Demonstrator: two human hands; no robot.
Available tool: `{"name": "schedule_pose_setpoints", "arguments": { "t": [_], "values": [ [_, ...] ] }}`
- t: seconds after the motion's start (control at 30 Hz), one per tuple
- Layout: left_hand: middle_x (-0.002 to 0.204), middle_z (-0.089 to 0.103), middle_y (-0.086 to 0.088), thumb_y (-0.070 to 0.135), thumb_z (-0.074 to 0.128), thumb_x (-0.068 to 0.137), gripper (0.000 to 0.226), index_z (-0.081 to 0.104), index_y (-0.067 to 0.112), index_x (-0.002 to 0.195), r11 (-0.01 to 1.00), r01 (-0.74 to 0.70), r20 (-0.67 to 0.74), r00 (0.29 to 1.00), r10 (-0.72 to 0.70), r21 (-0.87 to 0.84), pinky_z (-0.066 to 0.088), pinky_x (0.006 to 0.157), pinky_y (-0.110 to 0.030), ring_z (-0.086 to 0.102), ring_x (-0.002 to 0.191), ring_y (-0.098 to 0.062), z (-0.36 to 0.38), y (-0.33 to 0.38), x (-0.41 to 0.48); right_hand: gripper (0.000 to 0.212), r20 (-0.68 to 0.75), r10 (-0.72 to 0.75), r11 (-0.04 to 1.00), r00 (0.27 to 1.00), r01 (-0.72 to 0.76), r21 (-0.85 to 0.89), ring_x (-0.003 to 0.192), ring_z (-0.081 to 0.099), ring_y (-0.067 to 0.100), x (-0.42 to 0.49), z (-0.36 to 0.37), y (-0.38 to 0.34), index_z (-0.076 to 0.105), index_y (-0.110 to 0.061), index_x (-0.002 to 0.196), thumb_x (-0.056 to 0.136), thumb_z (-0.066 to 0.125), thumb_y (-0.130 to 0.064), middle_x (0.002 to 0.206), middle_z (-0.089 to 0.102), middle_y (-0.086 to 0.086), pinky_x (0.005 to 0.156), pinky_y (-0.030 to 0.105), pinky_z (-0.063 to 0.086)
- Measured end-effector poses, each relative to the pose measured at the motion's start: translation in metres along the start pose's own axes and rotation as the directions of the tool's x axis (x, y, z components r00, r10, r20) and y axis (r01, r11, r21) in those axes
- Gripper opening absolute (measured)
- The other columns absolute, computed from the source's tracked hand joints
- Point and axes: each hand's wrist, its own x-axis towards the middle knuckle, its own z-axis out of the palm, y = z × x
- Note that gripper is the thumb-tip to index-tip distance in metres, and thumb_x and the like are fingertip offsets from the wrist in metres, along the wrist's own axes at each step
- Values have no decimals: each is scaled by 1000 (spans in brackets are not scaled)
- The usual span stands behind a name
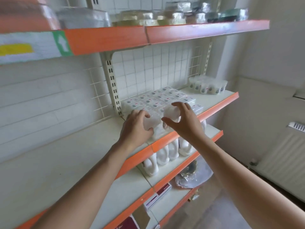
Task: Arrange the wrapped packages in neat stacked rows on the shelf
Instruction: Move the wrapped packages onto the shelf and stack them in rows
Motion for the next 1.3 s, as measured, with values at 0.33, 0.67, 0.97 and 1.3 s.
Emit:
{"name": "schedule_pose_setpoints", "arguments": {
  "t": [0.33,0.67,0.97,1.3],
  "values": [
    [123,48,-3,24,72,76,45,54,18,116,999,-21,26,999,20,32,42,93,-39,46,117,-24,80,62,100,65,-10,10,996,1000,-11,-94,113,54,22,88,-41,103,47,-17,129,79,73,-48,126,54,2,84,35,45],
    [123,48,-2,25,70,80,42,53,17,117,998,-57,6,998,57,-5,42,94,-35,46,116,-20,142,78,204,53,71,17,968,997,1,-249,107,52,22,193,-44,183,53,-29,128,83,64,-55,121,52,3,79,31,40],
    [118,49,-1,21,69,79,40,53,18,115,999,46,34,998,-47,20,42,92,-35,47,111,-19,177,75,242,55,183,76,953,980,-17,-304,122,41,33,244,-24,241,45,-31,137,85,63,-37,133,46,10,91,37,40],
    [124,47,1,15,71,77,46,52,19,119,966,240,0,970,-241,91,41,89,-31,46,115,-19,210,111,258,60,423,60,934,904,99,-344,107,56,35,291,-11,307,47,-18,127,84,63,-56,127,46,14,75,36,40]
  ]
}}
